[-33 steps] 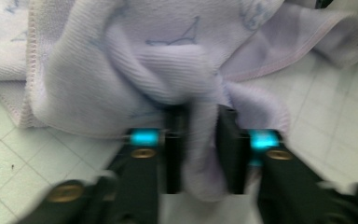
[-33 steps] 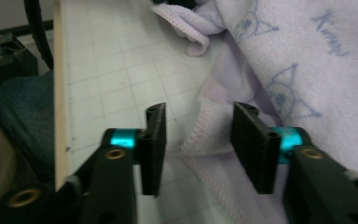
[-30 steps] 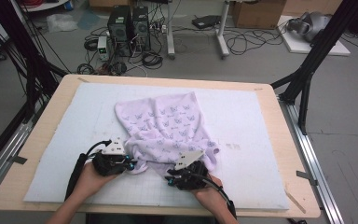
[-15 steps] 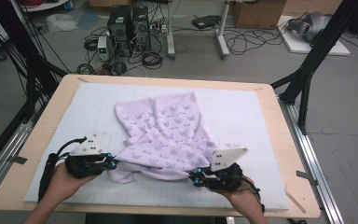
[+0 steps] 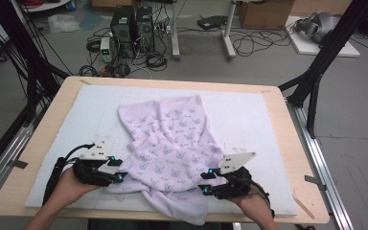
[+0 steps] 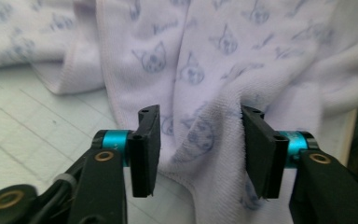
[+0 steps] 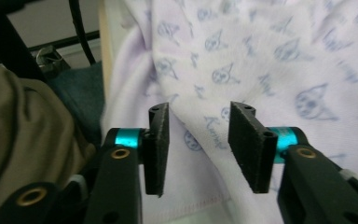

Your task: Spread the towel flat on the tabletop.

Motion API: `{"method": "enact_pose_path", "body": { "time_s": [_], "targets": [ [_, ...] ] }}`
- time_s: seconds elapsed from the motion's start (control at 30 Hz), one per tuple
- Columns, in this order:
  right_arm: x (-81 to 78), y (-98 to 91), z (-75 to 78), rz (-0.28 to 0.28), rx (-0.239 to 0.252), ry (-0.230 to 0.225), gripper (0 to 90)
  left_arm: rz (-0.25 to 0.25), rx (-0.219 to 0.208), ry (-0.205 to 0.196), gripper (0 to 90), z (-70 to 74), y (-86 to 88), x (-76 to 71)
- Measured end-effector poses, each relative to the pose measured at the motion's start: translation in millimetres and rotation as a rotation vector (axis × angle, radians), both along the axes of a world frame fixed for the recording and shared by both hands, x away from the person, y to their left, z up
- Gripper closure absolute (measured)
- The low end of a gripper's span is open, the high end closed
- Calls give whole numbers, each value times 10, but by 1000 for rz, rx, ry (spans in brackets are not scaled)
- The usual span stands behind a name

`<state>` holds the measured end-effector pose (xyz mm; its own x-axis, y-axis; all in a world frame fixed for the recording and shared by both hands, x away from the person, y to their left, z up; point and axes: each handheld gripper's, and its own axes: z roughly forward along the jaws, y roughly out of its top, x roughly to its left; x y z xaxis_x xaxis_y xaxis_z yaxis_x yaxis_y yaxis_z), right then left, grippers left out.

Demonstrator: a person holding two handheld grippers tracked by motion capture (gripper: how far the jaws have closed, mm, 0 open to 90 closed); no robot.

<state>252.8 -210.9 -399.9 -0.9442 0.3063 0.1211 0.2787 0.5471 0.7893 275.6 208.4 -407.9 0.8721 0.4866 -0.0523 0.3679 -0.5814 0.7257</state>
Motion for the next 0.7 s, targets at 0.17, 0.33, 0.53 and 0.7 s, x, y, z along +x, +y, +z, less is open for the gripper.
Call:
{"method": "enact_pose_path", "body": {
  "time_s": [0.17,0.33,0.53,0.7],
  "targets": [
    [51,229,-261,18,-46,25,558,-12,52,30,655,-238,-115,71],
    [-50,310,-298,30,-76,-27,585,72,72,-20,777,-241,-129,130],
    [-32,284,-328,7,-101,-51,567,107,66,-24,741,-197,-199,275],
    [22,329,-405,-4,-150,-67,650,76,63,8,583,-217,-148,262]
  ]
}}
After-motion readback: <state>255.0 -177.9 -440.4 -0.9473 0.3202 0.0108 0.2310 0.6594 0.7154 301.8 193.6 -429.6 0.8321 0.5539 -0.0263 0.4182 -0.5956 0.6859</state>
